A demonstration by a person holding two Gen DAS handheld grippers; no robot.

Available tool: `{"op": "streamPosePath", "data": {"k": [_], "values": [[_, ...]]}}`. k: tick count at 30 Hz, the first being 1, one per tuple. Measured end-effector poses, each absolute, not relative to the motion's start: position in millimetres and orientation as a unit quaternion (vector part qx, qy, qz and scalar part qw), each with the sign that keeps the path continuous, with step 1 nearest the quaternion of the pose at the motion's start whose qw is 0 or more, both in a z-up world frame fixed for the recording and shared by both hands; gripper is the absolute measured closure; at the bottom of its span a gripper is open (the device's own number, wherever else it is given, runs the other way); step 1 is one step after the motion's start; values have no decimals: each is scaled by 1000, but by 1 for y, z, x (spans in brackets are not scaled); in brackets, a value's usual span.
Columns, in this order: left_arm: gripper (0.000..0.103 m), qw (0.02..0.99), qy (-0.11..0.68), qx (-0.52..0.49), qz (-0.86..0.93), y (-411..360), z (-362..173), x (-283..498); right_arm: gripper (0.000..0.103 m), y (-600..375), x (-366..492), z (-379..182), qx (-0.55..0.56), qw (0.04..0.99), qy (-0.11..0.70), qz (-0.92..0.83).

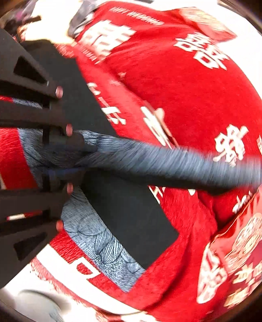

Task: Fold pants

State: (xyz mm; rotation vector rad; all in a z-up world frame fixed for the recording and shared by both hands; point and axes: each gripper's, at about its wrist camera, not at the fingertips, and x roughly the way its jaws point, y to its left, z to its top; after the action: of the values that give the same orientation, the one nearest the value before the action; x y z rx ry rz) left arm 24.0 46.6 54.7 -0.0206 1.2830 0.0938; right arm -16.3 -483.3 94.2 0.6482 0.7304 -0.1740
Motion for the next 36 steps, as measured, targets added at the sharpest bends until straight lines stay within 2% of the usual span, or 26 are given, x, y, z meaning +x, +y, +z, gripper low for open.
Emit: {"op": "streamPosePath", "data": {"k": [1, 3, 5, 9, 11, 12, 13, 14, 18, 25, 27, 31, 32, 33, 35, 36], "values": [[30, 799, 599, -15, 42, 48, 54, 24, 42, -490, -17, 93, 326, 878, 340, -87], [30, 798, 601, -28, 41, 53, 54, 23, 25, -505, -21, 92, 358, 875, 315, -82], [30, 796, 602, -32, 42, 53, 54, 22, 25, -518, -25, 87, 403, 864, 293, -72], [30, 797, 603, -24, 37, 45, 56, 22, 25, -537, -28, 84, 424, 860, 270, -83], [30, 798, 602, -34, 23, 39, 60, 22, 35, -541, -27, 85, 420, 861, 276, -76], [30, 798, 601, -38, 13, 35, 62, 22, 46, -541, -24, 87, 409, 865, 281, -75], [30, 799, 600, -37, 3, 30, 63, 22, 52, -540, -23, 92, 393, 870, 289, -76], [30, 800, 599, -32, -5, 24, 64, 22, 56, -540, -25, 97, 374, 875, 297, -79], [30, 801, 598, -9, -32, -3, 68, 25, 90, -529, -16, 123, 281, 895, 331, -102], [30, 806, 590, 8, -52, -24, 77, 34, 95, -498, -18, 174, 159, 927, 311, -137], [30, 797, 603, 4, -41, -20, 68, 37, 95, -506, -6, 160, 149, 917, 335, -158], [30, 791, 610, -9, -35, -13, 58, 34, 94, -524, 15, 96, 152, 865, 442, -182], [30, 793, 608, -9, -32, -11, 58, 35, 93, -522, 13, 89, 148, 862, 446, -188], [30, 794, 607, -9, -23, -9, 57, 36, 88, -522, 9, 86, 151, 861, 446, -193], [30, 796, 606, -9, -9, -10, 58, 41, 64, -526, 1, 84, 160, 853, 445, -221], [30, 798, 603, -2, -7, -16, 59, 46, 44, -528, -3, 85, 165, 851, 441, -233]]}}
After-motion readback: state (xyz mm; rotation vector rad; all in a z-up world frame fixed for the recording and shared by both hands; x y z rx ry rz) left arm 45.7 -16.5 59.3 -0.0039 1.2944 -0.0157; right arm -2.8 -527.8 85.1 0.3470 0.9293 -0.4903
